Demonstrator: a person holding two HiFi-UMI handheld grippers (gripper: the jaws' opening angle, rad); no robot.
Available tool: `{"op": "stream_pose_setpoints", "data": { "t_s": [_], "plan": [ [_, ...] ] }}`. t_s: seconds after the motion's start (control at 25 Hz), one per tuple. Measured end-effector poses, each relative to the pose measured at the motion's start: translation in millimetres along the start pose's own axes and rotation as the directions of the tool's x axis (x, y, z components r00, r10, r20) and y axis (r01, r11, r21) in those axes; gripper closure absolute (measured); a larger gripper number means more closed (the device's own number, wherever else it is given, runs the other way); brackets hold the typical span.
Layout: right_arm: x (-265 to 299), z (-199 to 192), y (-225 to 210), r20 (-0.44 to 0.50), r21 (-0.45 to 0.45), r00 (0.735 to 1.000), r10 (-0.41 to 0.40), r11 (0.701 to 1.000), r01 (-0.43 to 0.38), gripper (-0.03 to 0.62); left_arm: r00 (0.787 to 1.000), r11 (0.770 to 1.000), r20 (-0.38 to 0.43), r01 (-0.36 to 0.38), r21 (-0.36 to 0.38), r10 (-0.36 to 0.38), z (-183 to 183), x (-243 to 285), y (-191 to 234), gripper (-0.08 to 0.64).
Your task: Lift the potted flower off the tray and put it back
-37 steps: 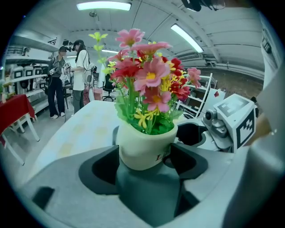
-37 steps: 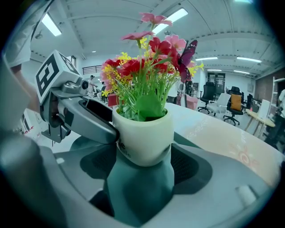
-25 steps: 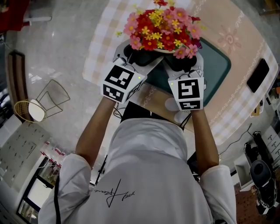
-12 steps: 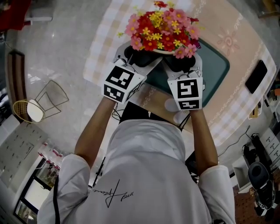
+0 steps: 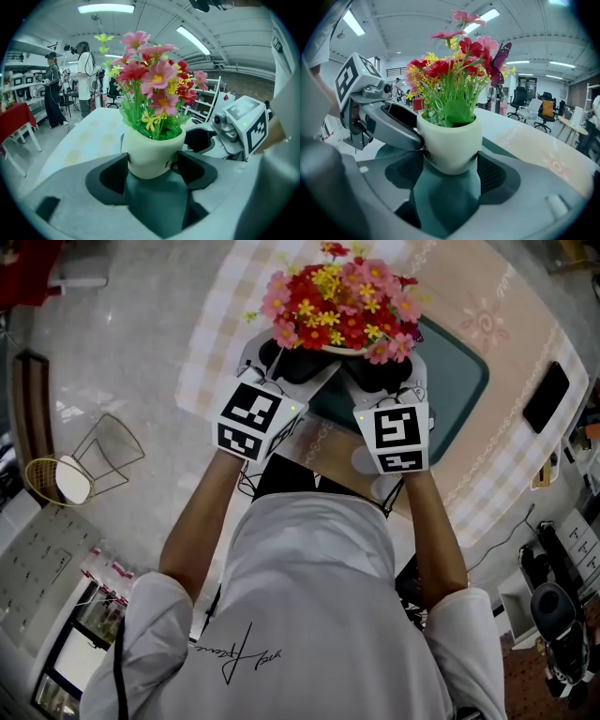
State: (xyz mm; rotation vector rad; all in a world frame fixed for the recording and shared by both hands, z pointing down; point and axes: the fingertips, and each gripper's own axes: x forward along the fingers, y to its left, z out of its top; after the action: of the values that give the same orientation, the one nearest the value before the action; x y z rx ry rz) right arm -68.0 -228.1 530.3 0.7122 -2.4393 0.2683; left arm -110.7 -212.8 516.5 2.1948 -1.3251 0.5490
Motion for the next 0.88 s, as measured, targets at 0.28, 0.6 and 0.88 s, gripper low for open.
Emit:
{"op": "stream_pose_setpoints", "data": {
  "t_s": [0.28,0.6,0.88],
  "plan": [
    [-4.5,3.4,5.7,-0.005,-0.017,1.0,-0.016,1.0,0.016,0.232,1.0,1.0,0.002,0.008,-0.005,-0.008,-0.4,-7.3,-1.3,0.232],
    [-10.8,8.2,13.3,-0.004,-0.024,1.0,-0.03,0.999,0.03,0.233,1.0,1.0,0.006,0.021,0.004,-0.021,0.2,-17.7,-3.1,0.232],
    [-21.0,9.4,19.4,-0.001,-0.024,0.999,-0.038,0.999,0.038,0.233,0.999,0.999,0.018,0.035,-0.003,-0.035,0.0,-25.8,-9.9,0.232]
  ]
}}
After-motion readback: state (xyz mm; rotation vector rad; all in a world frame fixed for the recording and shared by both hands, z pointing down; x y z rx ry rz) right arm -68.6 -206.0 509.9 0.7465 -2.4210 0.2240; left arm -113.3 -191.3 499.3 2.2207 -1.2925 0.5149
